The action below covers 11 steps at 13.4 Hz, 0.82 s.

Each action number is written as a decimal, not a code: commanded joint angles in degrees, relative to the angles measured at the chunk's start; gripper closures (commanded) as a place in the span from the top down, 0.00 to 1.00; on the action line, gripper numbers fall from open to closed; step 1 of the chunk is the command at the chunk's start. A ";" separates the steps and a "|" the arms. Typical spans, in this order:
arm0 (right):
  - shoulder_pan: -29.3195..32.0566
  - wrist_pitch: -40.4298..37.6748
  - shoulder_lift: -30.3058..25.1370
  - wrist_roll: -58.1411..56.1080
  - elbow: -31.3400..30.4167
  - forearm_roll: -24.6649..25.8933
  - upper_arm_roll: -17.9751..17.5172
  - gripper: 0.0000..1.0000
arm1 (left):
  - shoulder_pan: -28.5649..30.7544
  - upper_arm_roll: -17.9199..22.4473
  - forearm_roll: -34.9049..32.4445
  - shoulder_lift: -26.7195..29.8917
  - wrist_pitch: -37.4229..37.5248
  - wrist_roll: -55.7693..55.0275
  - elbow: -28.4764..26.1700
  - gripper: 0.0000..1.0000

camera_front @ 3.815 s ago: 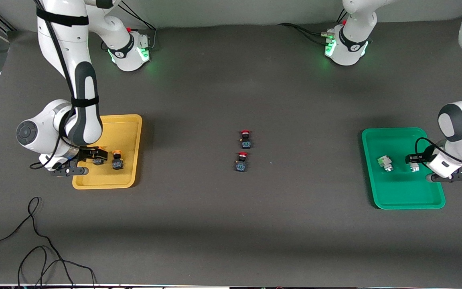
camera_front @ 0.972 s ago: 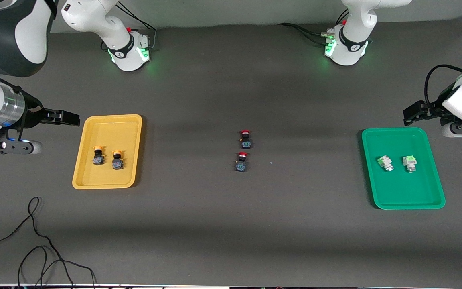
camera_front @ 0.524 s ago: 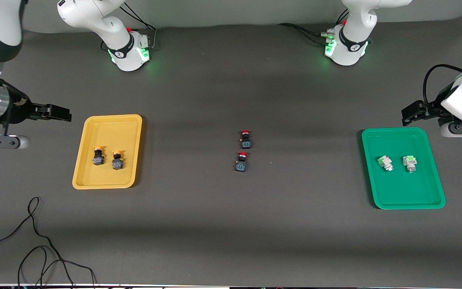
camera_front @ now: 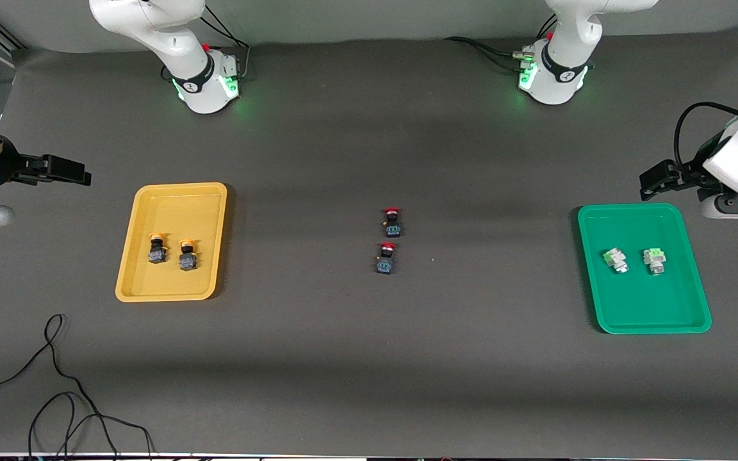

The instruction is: Place green and yellow buttons in trays

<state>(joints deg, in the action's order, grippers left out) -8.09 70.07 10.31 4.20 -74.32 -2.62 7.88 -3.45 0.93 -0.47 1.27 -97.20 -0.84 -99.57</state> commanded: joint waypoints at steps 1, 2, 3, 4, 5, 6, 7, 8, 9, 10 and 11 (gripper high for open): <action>2.63 5.67 -7.56 1.42 -10.54 1.31 -3.20 1.00 | -0.86 0.57 0.56 -0.13 1.49 -0.91 0.96 1.00; 3.69 7.87 -9.76 1.33 -14.06 1.31 -4.00 1.00 | -0.86 0.57 0.56 -0.13 1.58 -0.83 0.87 1.00; 3.78 10.33 -11.87 1.25 -17.57 1.39 -4.10 1.00 | -0.86 0.57 0.56 -0.13 1.58 -0.83 0.87 1.00; 3.79 13.05 -13.89 0.98 -20.83 1.39 -4.10 1.00 | -0.86 0.57 0.56 -0.13 1.58 -0.91 0.87 1.00; 3.70 16.47 -15.39 0.72 -23.56 1.74 -4.19 1.00 | -0.77 0.57 0.56 -0.13 1.58 -0.91 0.87 1.00; 3.70 18.16 -15.49 0.63 -23.93 3.23 -4.97 1.00 | -0.77 0.57 0.56 -0.13 1.58 -0.91 0.87 1.00; 3.78 18.87 -15.32 0.63 -23.68 4.81 -6.11 1.00 | -0.77 0.57 0.56 -0.13 1.84 -0.91 0.79 1.00; 3.79 19.40 -15.05 0.63 -23.24 5.52 -6.90 1.00 | -0.77 0.57 0.39 -0.13 1.93 -0.91 0.79 1.00; 3.70 19.49 -14.79 0.63 -22.97 5.53 -6.91 1.00 | -0.77 0.57 0.38 -0.13 1.93 -0.91 0.87 1.00; 3.35 19.49 -14.70 0.72 -22.88 5.53 -6.91 1.00 | -0.77 0.65 0.38 -0.13 1.93 -0.91 0.87 1.00; 3.35 19.49 -14.44 0.63 -22.45 5.35 -6.91 1.00 | -0.77 0.66 0.38 -0.13 2.02 -0.91 0.87 1.00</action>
<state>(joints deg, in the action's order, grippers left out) -4.94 88.36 -3.31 4.22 -95.99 1.46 1.45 -3.45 0.95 -0.36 1.25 -96.42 -0.91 -99.57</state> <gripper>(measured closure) 0.000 0.000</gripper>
